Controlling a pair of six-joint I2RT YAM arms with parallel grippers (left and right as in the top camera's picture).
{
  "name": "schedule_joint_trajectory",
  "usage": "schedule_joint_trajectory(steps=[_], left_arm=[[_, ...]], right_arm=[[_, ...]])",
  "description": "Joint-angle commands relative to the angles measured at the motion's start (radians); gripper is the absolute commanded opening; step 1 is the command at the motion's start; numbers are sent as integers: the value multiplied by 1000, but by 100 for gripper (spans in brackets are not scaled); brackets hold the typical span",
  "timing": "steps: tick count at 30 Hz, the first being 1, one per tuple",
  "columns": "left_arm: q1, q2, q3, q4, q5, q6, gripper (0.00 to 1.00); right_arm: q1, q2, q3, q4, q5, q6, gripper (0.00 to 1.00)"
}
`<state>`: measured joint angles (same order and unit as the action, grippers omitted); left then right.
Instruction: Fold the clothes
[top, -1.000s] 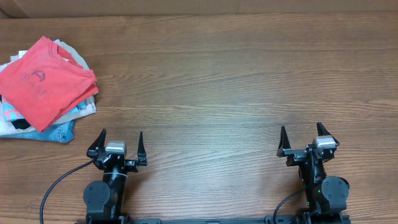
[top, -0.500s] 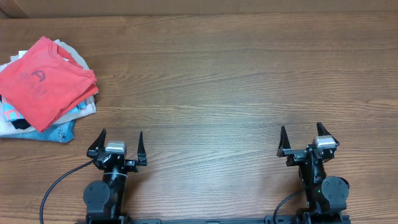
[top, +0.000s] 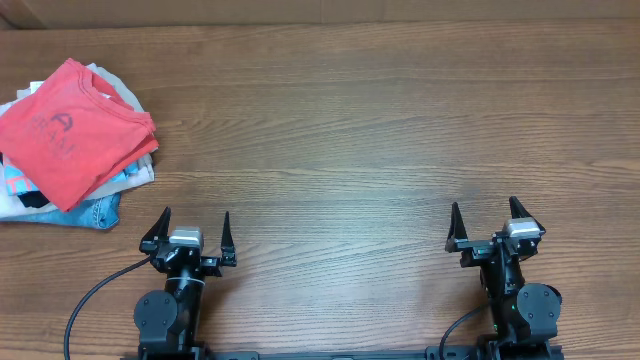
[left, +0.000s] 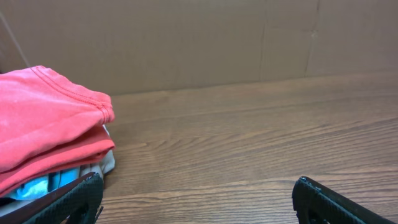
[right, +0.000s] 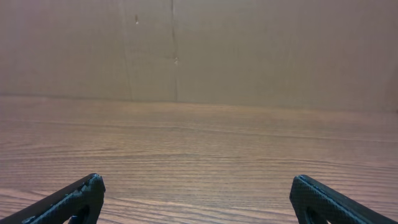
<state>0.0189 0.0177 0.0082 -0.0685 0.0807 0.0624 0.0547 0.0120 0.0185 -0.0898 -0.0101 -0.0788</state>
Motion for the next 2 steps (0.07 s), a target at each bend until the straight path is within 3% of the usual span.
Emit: schedule_joint_trajectory(steps=[1, 2], left_arm=[[-6, -4, -3, -3, -3, 20, 100], [-6, -4, -3, -3, -3, 20, 100]], right_arm=[[6, -9, -10, 6, 9, -4, 100], [6, -9, -10, 6, 10, -4, 100]])
